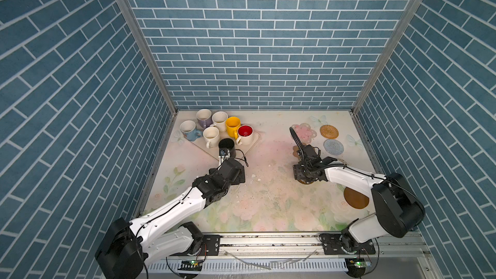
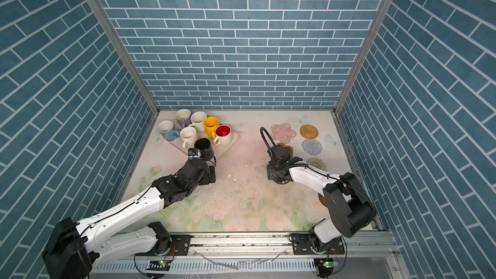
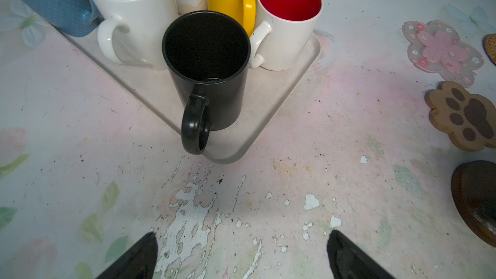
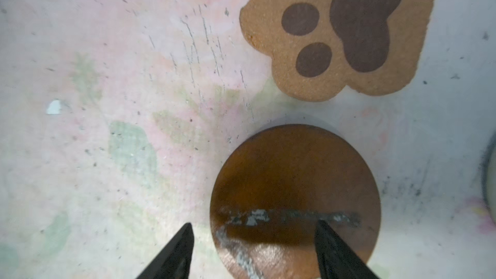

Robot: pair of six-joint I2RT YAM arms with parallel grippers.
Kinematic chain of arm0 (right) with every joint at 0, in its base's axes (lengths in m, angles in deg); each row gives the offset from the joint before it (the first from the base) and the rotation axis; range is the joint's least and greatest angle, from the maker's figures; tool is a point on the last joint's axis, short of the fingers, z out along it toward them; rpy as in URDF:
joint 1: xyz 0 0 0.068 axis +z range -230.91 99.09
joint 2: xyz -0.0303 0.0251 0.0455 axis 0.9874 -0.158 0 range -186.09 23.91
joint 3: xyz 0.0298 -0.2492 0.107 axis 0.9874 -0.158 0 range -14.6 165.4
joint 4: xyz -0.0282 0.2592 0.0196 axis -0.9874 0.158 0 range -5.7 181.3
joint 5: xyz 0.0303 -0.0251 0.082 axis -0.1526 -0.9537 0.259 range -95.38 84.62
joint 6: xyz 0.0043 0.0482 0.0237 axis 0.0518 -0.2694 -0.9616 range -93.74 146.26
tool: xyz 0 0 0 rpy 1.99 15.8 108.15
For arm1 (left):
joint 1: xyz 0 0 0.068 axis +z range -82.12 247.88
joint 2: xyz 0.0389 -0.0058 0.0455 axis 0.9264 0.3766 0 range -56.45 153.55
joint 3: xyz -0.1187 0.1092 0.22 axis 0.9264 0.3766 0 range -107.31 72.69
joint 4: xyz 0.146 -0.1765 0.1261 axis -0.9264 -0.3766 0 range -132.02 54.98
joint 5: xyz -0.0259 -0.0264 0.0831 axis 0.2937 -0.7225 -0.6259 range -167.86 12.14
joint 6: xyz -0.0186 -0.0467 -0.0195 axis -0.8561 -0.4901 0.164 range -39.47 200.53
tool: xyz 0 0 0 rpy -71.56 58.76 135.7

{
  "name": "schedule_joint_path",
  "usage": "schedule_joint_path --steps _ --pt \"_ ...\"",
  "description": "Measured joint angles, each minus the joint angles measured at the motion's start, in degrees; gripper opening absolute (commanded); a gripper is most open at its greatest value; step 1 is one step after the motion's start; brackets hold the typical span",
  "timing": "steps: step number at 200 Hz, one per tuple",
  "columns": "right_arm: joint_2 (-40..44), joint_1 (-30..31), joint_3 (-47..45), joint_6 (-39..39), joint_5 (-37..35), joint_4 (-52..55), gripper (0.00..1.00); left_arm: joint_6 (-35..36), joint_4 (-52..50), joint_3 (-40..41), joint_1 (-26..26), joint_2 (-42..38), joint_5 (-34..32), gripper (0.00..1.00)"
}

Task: Place cups on coasters
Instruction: Move the coaster to the middle-right of the table, then move the coaster to the bottom-right of the table.

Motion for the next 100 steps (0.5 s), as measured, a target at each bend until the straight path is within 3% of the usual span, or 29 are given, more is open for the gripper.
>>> schedule_joint_path --steps 61,100 --pt "12.9 -0.9 0.9 -4.0 -0.4 8.8 0.73 4.1 1.5 -2.6 0.1 2.3 5.6 0.99" --pt "19.0 -10.0 -1.9 -7.8 -0.1 13.8 0.75 5.0 4.3 -3.2 0.1 5.7 9.7 0.99"
